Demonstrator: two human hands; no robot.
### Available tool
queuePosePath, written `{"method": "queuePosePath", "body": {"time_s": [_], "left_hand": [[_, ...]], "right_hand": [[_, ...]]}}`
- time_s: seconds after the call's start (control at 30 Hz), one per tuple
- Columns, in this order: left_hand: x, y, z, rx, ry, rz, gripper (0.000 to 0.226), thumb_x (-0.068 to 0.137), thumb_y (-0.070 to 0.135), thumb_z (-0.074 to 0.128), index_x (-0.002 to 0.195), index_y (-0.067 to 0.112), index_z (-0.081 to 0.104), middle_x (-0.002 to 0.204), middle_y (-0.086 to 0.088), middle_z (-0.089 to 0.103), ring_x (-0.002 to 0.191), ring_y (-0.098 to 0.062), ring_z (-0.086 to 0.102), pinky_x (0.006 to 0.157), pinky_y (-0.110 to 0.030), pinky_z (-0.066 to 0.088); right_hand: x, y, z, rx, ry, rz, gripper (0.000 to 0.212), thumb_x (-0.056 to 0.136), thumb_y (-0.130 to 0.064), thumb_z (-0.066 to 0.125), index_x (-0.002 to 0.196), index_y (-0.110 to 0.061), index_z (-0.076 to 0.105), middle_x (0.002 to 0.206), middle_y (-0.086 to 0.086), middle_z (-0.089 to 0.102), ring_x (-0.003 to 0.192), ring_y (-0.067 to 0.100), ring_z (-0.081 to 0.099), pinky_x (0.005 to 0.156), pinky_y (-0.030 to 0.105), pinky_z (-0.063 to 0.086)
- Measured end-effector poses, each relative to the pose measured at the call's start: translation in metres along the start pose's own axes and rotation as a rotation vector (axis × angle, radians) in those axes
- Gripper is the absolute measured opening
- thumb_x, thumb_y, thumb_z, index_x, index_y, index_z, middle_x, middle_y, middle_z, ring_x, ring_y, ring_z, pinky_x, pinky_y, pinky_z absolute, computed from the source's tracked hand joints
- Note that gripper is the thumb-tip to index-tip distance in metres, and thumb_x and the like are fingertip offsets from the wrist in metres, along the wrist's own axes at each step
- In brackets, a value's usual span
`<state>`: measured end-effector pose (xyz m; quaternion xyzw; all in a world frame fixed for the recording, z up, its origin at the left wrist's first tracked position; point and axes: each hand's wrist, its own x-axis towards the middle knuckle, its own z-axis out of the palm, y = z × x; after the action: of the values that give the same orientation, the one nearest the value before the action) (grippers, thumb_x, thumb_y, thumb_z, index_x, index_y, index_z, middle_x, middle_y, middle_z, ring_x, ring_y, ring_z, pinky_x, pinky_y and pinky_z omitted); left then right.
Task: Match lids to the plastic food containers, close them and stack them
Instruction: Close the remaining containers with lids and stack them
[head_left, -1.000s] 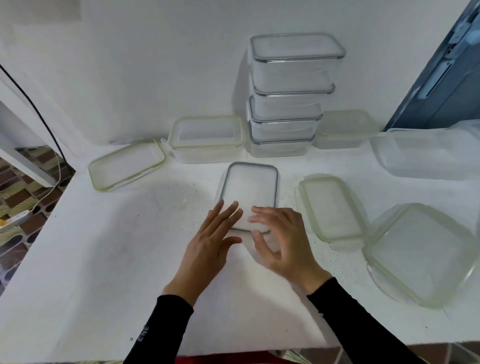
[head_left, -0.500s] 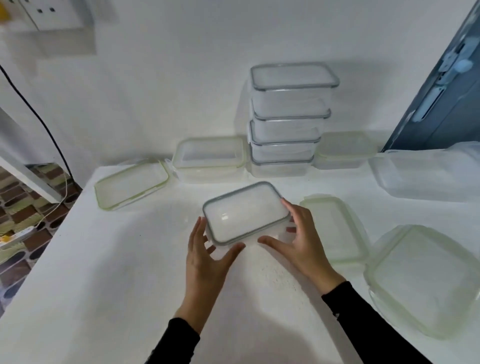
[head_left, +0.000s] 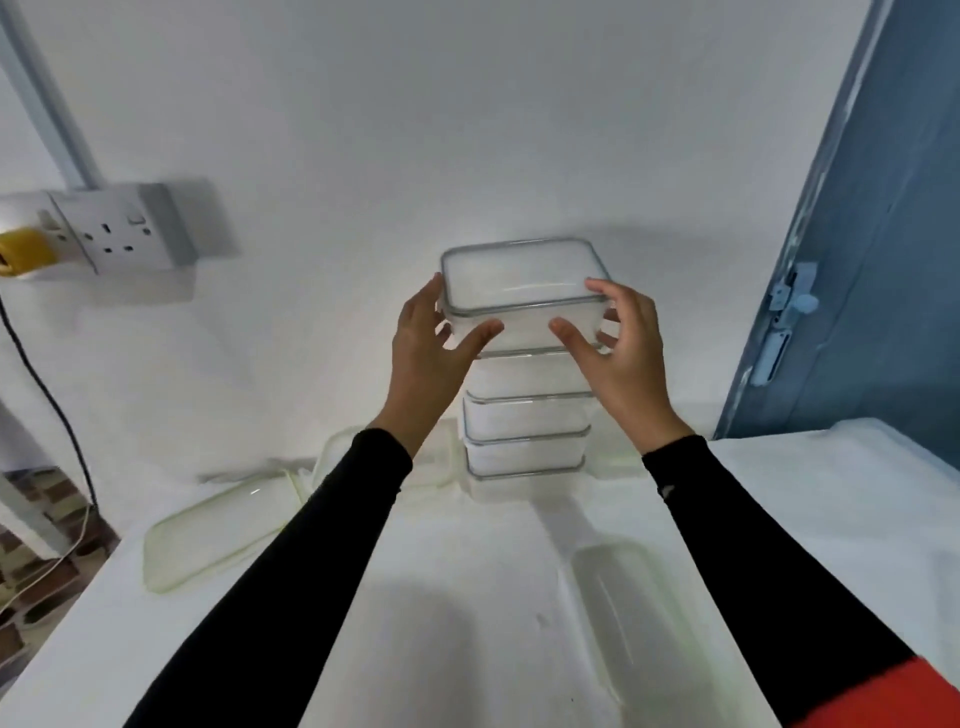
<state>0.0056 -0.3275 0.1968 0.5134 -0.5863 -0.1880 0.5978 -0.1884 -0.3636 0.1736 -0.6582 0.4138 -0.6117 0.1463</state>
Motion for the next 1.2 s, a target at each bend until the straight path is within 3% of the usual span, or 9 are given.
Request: {"method": "queuePosePath", "body": {"time_s": [0.17,0.3,0.37,0.47,0.57,0.73,0.97,1.07,1.2], "left_hand": [[0.019,-0.016,0.015,0.059,0.002,-0.043,0.077,0.086,0.035,0.072,0.149,0.017,0.032,0.147,-0.003,0.041,0.117,-0.007,0.050,0.072,0.005,0.038],[0.020,-0.026,0.013,0.080,-0.063,-0.024,0.077,0.090,0.031,0.068,0.152,0.020,0.025,0.148,-0.001,0.039,0.116,-0.005,0.046,0.073,0.006,0.037],[0.020,-0.030,0.010,0.076,-0.096,0.000,0.077,0.091,0.028,0.066,0.154,0.022,0.020,0.148,0.000,0.038,0.119,-0.009,0.048,0.082,0.001,0.040],[0.007,-0.033,0.013,0.083,-0.010,0.045,0.075,0.093,0.030,0.063,0.154,0.017,0.021,0.150,0.001,0.035,0.126,-0.011,0.045,0.102,-0.025,0.045],[-0.035,-0.030,0.022,0.019,0.163,0.222,0.046,0.096,0.015,0.057,0.140,0.011,0.042,0.139,0.005,0.044,0.124,-0.017,0.046,0.100,-0.034,0.045],[-0.119,-0.045,0.094,-0.016,-0.255,0.273,0.022,0.090,0.004,0.052,0.101,0.018,0.065,0.119,0.001,0.057,0.118,-0.023,0.055,0.093,-0.051,0.049],[-0.163,-0.051,0.219,0.035,-0.591,0.158,0.023,0.086,0.014,0.056,0.099,0.032,0.064,0.105,0.012,0.064,0.103,-0.009,0.060,0.088,-0.033,0.048],[-0.160,-0.061,0.272,0.184,-0.608,0.103,0.027,0.084,0.029,0.059,0.110,0.033,0.063,0.123,0.003,0.059,0.116,-0.023,0.054,0.099,-0.034,0.042],[-0.156,-0.074,0.318,0.423,-0.689,-0.092,0.048,0.086,0.028,0.072,0.132,0.029,0.057,0.155,-0.020,0.024,0.140,-0.036,0.028,0.113,-0.041,0.025]], "right_hand": [[0.017,0.020,0.004,-0.097,-0.050,0.050,0.051,0.085,-0.047,0.070,0.131,-0.031,0.054,0.127,-0.007,0.049,0.102,0.001,0.053,0.087,0.015,0.045],[0.016,0.020,0.002,-0.096,-0.050,0.069,0.050,0.086,-0.046,0.070,0.131,-0.031,0.053,0.126,-0.007,0.048,0.105,0.005,0.056,0.093,0.027,0.051],[0.014,0.016,0.000,-0.081,-0.076,0.104,0.053,0.089,-0.042,0.068,0.138,-0.031,0.049,0.132,-0.003,0.045,0.113,0.011,0.055,0.098,0.033,0.050],[-0.001,0.014,-0.013,-0.087,-0.112,0.156,0.059,0.097,-0.037,0.058,0.149,-0.032,0.032,0.151,0.008,0.030,0.137,0.023,0.038,0.109,0.035,0.040],[-0.046,0.020,-0.038,-0.111,-0.134,0.179,0.056,0.097,-0.029,0.056,0.148,-0.033,0.033,0.151,0.001,0.031,0.131,0.020,0.045,0.101,0.028,0.043],[-0.140,0.061,-0.110,-0.249,-0.242,0.400,0.056,0.096,-0.024,0.056,0.144,-0.041,0.034,0.143,-0.017,0.036,0.107,0.007,0.059,0.090,0.030,0.052],[-0.145,0.125,-0.222,-0.443,-0.145,0.529,0.051,0.095,-0.019,0.056,0.142,-0.033,0.042,0.137,-0.009,0.050,0.124,0.011,0.048,0.101,0.029,0.042],[-0.115,0.164,-0.271,-0.554,-0.142,0.509,0.045,0.093,-0.013,0.054,0.136,-0.025,0.051,0.130,0.000,0.056,0.123,0.017,0.046,0.098,0.023,0.035],[-0.075,0.228,-0.323,-0.714,-0.193,0.553,0.038,0.090,-0.003,0.051,0.123,-0.017,0.064,0.142,0.010,0.050,0.137,0.030,0.036,0.109,0.027,0.025]]}}
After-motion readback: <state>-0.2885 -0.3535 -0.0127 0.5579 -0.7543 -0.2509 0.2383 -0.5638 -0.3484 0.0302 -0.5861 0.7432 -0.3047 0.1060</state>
